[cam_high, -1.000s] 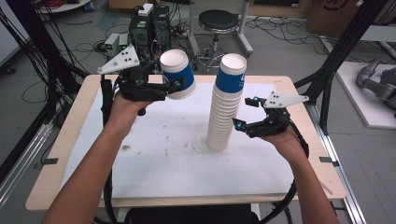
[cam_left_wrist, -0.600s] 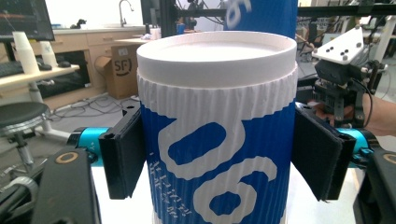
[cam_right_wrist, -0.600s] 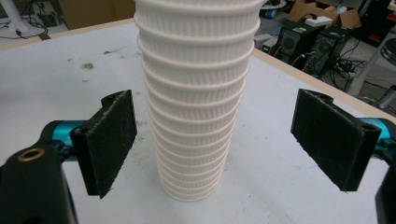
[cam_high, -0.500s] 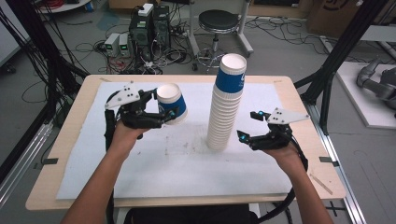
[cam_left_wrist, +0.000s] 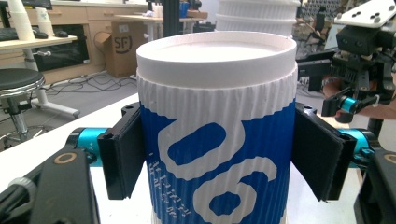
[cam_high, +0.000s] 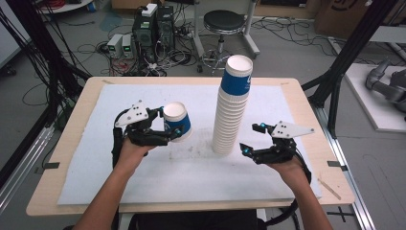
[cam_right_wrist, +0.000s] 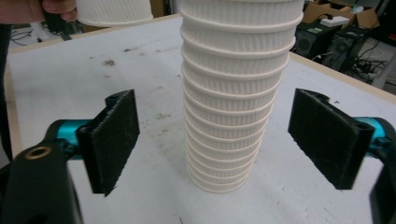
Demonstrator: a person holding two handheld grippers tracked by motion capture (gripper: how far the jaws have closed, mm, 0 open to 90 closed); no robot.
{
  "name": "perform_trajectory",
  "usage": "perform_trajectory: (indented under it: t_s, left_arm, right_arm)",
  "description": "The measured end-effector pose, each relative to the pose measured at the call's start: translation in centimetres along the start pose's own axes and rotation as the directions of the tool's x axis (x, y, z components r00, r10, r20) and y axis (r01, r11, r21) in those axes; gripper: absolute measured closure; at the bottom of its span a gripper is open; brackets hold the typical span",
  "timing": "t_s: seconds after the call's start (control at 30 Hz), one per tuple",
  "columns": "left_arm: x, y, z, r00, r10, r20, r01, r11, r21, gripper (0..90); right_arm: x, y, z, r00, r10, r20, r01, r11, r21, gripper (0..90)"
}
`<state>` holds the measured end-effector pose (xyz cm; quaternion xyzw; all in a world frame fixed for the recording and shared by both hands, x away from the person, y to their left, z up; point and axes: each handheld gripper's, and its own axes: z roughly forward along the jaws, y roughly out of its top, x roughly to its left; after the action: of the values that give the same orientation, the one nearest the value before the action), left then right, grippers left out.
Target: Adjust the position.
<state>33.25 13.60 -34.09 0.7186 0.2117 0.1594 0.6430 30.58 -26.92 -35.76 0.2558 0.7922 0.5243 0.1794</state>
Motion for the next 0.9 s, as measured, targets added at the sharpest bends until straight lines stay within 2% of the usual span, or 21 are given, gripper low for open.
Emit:
perform_trajectory:
  t_s: [0.23, 0.33, 0.43, 0.5, 0.53, 0.57, 0.67, 0.9]
  left_arm:
    - [-0.4, -0.2, 0.4, 0.9998, -0.002, 0.019, 0.002, 0.9999, -0.010, 25.5]
    - [-0.7, -0.3, 0.8, 0.9990, 0.000, 0.045, 0.001, 1.0000, -0.007, 25.5]
    - [-1.2, -0.4, 1.3, 0.9969, 0.006, 0.078, -0.005, 0.9999, -0.010, 25.5]
    - [-1.7, -0.5, 1.5, 0.9942, 0.009, 0.107, -0.007, 0.9999, -0.014, 25.6]
    - [-2.3, -0.5, 1.8, 0.9905, 0.017, 0.137, -0.015, 0.9998, -0.015, 25.6]
    - [-2.3, -0.5, 1.8, 0.9905, 0.017, 0.137, -0.015, 0.9998, -0.015, 25.6]
    - [-3.0, -0.4, 2.2, 0.9840, 0.024, 0.177, -0.022, 0.9996, -0.016, 25.6]
    - [-4.3, -0.1, 3.9, 0.9722, 0.047, 0.229, -0.048, 0.9988, -0.001, 25.7]
  right_arm:
    - [0.9, 0.0, 0.5, 0.9994, 0.009, -0.035, -0.009, 1.000, 0.007, 19.1]
    - [1.8, 0.3, 1.2, 0.9972, -0.002, -0.075, 0.002, 1.000, -0.007, 19.1]
    - [2.3, 0.4, 1.4, 0.9965, -0.002, -0.083, 0.001, 1.000, -0.019, 19.1]
    - [2.7, 0.5, 1.7, 0.9937, 0.003, -0.112, -0.007, 0.999, -0.035, 19.1]
    - [3.1, 0.5, 1.9, 0.9908, -0.002, -0.135, -0.003, 0.999, -0.038, 19.1]
    - [3.1, 0.5, 1.9, 0.9908, -0.002, -0.135, -0.003, 0.999, -0.038, 19.1]
    - [4.0, 0.7, 2.6, 0.9842, -0.021, -0.176, 0.014, 0.999, -0.039, 19.1]
    - [5.0, 0.9, 4.4, 0.9771, -0.045, -0.208, 0.037, 0.998, -0.041, 19.1]
